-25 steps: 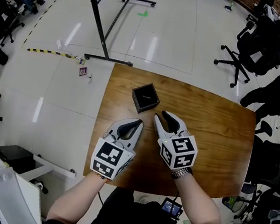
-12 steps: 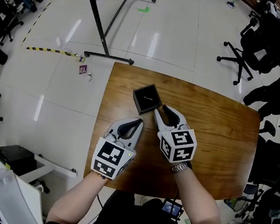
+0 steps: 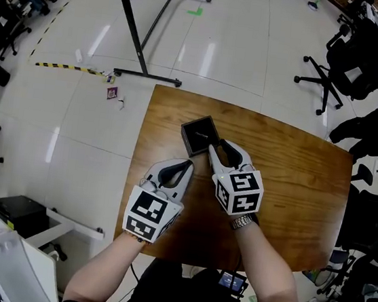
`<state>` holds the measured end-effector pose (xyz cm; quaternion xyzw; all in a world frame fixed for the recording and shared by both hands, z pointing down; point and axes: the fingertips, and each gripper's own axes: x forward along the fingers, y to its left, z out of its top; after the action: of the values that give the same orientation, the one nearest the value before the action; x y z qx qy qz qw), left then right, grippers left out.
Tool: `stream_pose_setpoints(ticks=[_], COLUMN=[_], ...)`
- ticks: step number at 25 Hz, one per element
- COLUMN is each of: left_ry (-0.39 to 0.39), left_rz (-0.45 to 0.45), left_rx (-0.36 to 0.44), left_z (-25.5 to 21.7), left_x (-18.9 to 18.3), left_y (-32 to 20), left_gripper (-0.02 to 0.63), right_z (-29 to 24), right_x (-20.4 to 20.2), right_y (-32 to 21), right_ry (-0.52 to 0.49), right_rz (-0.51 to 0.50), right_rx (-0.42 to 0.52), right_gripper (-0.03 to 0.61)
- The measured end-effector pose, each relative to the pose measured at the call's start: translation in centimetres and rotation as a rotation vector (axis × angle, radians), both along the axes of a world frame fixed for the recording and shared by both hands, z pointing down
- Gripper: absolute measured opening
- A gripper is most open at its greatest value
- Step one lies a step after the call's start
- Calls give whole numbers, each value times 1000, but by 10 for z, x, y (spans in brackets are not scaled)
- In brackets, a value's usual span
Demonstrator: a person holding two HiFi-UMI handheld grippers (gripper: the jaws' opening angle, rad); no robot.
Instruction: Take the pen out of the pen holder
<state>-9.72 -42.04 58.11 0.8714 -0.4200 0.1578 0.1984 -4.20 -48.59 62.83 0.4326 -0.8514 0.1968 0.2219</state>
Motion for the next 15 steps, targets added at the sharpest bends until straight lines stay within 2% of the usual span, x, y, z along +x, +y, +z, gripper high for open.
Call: stream_pose_setpoints(ticks=[15], left_ry=[-9], left_rz=[-10], left_rx=[5], left_z=[-1], left_x=[-6], left_y=[-2], left_gripper=[5], right_z=[4], right_x=[-12], right_y=[0], right_ry=[48], right_rz=[-44], right_rx=[13], right_gripper=[86])
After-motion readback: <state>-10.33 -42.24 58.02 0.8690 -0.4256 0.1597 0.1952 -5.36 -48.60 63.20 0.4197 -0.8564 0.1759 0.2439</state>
